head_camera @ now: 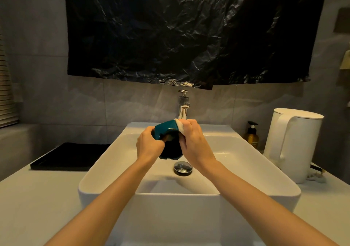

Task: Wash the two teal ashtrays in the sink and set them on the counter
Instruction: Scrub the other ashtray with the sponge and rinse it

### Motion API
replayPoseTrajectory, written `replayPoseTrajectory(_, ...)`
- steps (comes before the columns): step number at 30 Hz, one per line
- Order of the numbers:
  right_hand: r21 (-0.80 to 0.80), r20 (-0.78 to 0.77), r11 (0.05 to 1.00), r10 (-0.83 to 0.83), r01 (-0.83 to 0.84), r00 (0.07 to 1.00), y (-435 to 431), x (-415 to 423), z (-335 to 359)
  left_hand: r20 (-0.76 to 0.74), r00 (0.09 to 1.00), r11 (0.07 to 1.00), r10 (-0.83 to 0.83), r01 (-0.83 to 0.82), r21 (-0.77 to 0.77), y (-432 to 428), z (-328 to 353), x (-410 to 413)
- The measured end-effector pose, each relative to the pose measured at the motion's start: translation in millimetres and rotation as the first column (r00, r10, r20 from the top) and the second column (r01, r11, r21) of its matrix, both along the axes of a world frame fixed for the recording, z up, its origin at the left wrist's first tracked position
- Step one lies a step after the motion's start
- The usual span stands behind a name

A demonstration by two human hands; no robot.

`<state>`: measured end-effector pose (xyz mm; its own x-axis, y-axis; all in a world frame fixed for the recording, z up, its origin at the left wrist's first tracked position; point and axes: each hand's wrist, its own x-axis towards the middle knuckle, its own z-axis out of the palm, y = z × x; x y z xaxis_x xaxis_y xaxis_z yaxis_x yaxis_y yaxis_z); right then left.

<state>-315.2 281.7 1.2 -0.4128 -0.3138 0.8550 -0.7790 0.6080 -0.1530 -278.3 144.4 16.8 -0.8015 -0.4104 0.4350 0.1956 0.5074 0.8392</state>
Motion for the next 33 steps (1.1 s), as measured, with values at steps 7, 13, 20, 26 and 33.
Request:
replayPoseTrajectory(7, -0.053, 0.049, 0.989, -0.139, 0.141, 0.989, 1, 7, 3, 0.024, 0.994, 0.994, -0.11, 0.11, 0.007, 4, -2, -3)
replayPoseTrajectory(13, 0.116, -0.106, 0.957, -0.256, 0.267, 0.961, 9, -1, 6, 0.04, 0.982, 0.978, -0.182, 0.185, -0.094, 7, -1, -3)
replayPoseTrajectory(20, 0.25, -0.316, 0.949, -0.107, 0.191, 0.943, 0, 5, 7, 0.043, 0.993, 0.97, -0.114, 0.121, -0.211, 7, -9, -7)
replayPoseTrajectory(26, 0.368, -0.272, 0.928, 0.04, 0.066, 0.962, -11, 4, 3, -0.01, 1.0, 0.912, 0.022, -0.024, -0.409, 3, -9, -5)
replayPoseTrajectory(33, 0.298, -0.195, 0.952, -0.007, 0.066, 0.981, -1, 13, 7, 0.008, 0.999, 0.947, 0.039, -0.035, -0.318, -3, -9, -8)
